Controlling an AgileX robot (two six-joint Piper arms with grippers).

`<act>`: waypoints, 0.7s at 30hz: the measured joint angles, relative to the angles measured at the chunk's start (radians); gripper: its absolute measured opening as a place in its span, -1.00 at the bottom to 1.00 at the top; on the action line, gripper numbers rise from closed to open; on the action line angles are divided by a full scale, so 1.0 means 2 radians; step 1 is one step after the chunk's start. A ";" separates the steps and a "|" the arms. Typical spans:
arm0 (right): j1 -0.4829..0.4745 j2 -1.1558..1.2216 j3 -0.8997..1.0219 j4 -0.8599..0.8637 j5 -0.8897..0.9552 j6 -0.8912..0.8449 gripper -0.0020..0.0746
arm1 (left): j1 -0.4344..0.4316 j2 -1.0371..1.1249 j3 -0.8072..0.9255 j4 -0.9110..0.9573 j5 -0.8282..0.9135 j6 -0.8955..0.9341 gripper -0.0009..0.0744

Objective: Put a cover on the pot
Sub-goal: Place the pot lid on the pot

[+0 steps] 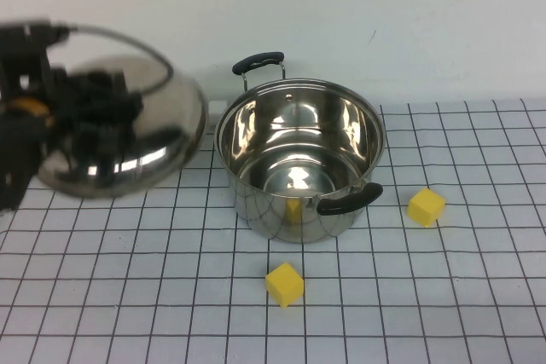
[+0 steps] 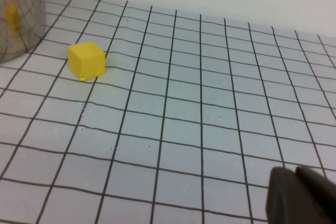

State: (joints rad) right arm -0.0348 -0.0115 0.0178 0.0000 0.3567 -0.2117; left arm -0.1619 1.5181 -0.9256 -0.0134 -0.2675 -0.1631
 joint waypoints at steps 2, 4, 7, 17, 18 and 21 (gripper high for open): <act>0.000 0.000 0.000 0.000 0.000 0.000 -0.92 | -0.011 0.001 -0.043 0.001 0.023 0.000 -0.12; 0.000 0.000 0.000 0.000 0.000 0.000 -0.92 | -0.030 0.009 -0.078 0.001 0.039 -0.004 -0.12; 0.000 0.000 0.000 0.000 0.000 0.000 -0.92 | -0.071 0.041 -0.129 0.001 0.052 -0.006 -0.12; 0.000 0.000 0.000 0.000 0.000 0.000 -0.92 | -0.168 0.187 -0.280 0.022 0.168 -0.007 -0.12; 0.000 0.000 0.000 0.000 0.000 0.000 -0.92 | -0.169 0.193 -0.286 0.018 0.168 -0.007 -0.12; 0.000 0.000 0.000 0.000 0.000 0.000 -0.92 | -0.171 0.208 -0.293 0.014 0.158 -0.007 -0.12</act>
State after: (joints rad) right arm -0.0348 -0.0115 0.0178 0.0000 0.3567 -0.2117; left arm -0.5031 1.9343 -1.5113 0.0137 0.0492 -0.1780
